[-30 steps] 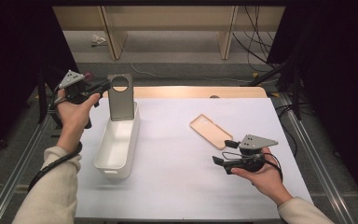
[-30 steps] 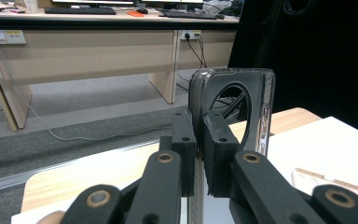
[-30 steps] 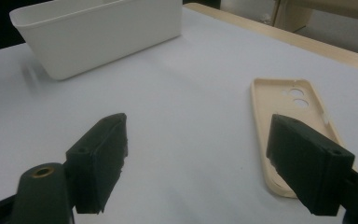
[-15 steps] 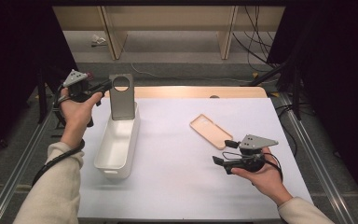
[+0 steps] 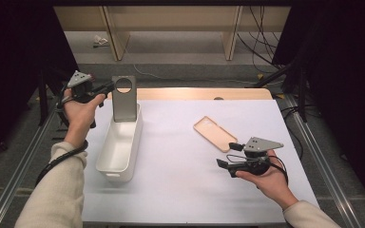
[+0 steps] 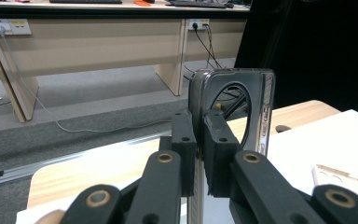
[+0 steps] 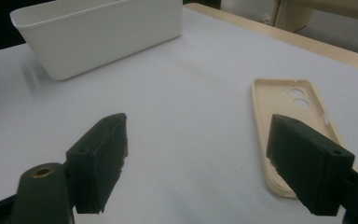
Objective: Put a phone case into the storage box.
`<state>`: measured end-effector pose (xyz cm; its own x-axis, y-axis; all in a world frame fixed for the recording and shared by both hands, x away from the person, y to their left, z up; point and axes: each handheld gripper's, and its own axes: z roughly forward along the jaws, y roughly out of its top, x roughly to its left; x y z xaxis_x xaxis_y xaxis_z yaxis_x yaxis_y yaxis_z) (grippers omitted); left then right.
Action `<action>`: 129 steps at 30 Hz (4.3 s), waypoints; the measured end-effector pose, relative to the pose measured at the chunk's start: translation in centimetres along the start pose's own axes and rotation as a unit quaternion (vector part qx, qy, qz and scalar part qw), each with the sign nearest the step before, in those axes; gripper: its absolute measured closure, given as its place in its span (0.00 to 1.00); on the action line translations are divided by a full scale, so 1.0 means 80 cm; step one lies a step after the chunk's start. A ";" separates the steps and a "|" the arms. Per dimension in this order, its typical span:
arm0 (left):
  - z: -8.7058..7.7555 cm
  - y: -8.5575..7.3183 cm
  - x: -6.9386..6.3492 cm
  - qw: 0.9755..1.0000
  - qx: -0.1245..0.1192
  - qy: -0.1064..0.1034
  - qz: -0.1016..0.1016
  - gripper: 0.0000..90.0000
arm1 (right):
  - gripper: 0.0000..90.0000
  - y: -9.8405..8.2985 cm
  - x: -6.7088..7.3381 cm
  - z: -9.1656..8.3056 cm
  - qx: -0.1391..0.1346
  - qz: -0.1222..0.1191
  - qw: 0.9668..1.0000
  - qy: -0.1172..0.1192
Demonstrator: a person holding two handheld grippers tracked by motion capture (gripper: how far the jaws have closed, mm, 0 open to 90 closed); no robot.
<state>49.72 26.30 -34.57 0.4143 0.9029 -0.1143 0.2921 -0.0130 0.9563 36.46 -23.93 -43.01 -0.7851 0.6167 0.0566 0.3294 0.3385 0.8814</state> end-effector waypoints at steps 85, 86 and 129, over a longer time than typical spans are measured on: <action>0.049 -0.044 0.028 0.998 0.058 0.019 -0.026 0.92 | 0.24 -0.001 -0.001 0.001 0.001 0.001 1.000 0.004; 0.050 -0.045 0.028 0.998 0.058 0.019 -0.026 0.92 | 0.24 -0.001 -0.001 0.001 0.001 0.001 1.000 0.004; 0.064 -0.059 0.035 0.994 0.095 0.053 -0.009 0.84 | 0.24 -0.001 -0.001 0.002 0.003 0.000 1.000 0.005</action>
<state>53.94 26.72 -40.77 0.3172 0.9439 -0.0921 0.4600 -0.0682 0.8853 36.56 -23.89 -43.19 -0.7907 0.6092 0.0607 0.3315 0.3426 0.8791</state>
